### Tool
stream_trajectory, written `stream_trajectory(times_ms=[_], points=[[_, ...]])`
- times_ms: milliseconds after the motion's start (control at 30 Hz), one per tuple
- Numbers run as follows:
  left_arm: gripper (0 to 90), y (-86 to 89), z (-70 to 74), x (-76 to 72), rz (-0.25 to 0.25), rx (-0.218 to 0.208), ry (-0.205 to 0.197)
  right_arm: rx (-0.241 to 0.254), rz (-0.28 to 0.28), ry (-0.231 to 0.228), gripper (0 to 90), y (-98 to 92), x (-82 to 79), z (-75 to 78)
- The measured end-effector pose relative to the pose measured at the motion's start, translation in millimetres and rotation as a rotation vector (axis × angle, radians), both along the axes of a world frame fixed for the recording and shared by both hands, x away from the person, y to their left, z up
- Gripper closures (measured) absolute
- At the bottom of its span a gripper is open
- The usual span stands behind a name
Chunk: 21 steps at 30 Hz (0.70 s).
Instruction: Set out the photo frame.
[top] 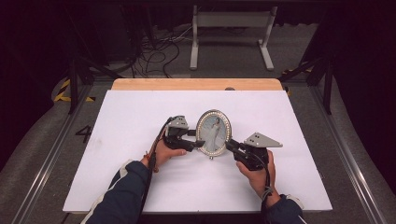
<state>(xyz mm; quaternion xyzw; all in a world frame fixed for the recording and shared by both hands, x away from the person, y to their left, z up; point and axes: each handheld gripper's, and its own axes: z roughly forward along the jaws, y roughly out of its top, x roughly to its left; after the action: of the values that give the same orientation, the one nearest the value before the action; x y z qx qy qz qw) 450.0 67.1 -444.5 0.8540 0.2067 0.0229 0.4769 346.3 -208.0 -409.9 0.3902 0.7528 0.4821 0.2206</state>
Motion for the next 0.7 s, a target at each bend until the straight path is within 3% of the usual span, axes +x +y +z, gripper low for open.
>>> stream_trajectory(times_ms=[433,533,700], points=[[45.2,9.2,1.9,-11.0,0.006,0.002,0.003,0.01,-0.013,0.01,78.6,-0.9,6.0,-1.4],[44.2,6.9,2.1,-11.1,0.017,0.007,-0.01,0.012,-0.011,0.008,78.6,-0.6,6.3,-1.5],[39.9,1.0,4.9,-12.9,0.054,0.009,-0.067,0.002,-0.011,0.0,75.9,1.6,5.7,-3.3]])
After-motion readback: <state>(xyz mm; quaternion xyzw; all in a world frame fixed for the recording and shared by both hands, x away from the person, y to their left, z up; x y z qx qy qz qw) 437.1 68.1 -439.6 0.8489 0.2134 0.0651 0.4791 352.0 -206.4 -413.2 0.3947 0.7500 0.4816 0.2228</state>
